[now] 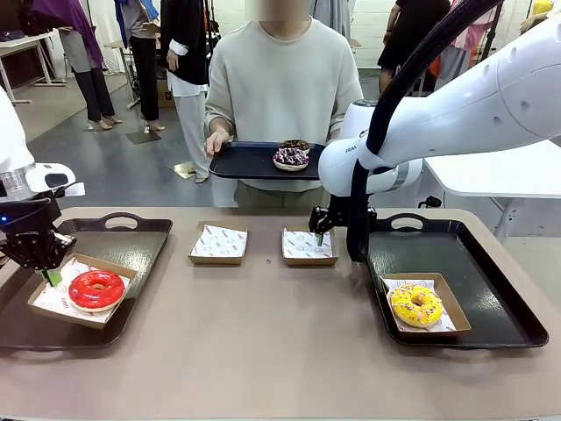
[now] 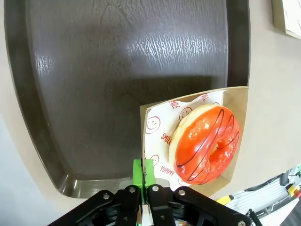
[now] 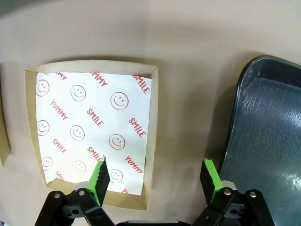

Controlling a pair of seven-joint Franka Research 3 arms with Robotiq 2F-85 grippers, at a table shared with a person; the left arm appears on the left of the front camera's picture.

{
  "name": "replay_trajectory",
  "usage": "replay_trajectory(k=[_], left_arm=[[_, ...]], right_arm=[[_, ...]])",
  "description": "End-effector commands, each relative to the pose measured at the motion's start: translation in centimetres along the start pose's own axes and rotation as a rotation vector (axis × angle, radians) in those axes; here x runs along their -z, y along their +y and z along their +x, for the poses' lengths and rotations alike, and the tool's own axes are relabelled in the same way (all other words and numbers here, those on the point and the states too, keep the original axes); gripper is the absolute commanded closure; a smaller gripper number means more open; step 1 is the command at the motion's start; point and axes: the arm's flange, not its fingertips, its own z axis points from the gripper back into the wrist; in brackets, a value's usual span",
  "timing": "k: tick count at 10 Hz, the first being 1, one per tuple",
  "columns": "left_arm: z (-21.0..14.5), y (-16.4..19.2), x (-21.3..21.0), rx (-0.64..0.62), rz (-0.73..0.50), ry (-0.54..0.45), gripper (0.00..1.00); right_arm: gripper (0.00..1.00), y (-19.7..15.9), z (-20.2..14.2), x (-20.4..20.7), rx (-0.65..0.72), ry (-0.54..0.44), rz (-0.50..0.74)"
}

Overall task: Individually package the donuts and arrange them on the tray.
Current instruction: Place the picked Paper togo box on the Handle tray while simultaneously picking up another Paper togo box from the table with the other hand.

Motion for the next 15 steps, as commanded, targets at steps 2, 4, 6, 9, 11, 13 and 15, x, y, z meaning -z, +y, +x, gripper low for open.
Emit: replay_trajectory(k=[2,4,6,9,11,13,15], left_arm=[[0.0,-0.52,0.67,-0.035,0.014,-0.036,0.99],[0.09,-0.53,0.83,-0.044,0.017,-0.037,0.99],[0.15,-0.61,0.99,-0.05,0.02,-0.036,0.49],[0.12,-0.63,1.1,-0.053,0.026,-0.036,0.0],[0.06,-0.62,1.08,-0.052,0.027,-0.034,0.18],[-0.05,-0.56,0.92,-0.054,0.024,-0.035,0.0],[-0.11,-0.53,0.79,-0.054,0.018,-0.033,0.0]], right_arm=[[0.0,0.4,-0.14,0.54,0.017,-0.021,-0.043],[0.0,0.41,-0.15,0.49,0.02,-0.017,-0.043],[0.59,0.47,-0.14,0.54,0.02,-0.018,-0.031],[1.0,0.49,-0.1,0.56,0.03,-0.02,-0.027],[0.96,0.56,-0.1,0.46,0.032,-0.023,-0.028],[1.0,0.59,-0.08,0.41,0.032,-0.023,-0.03],[1.0,0.54,0.05,0.39,0.041,-0.024,-0.023]])
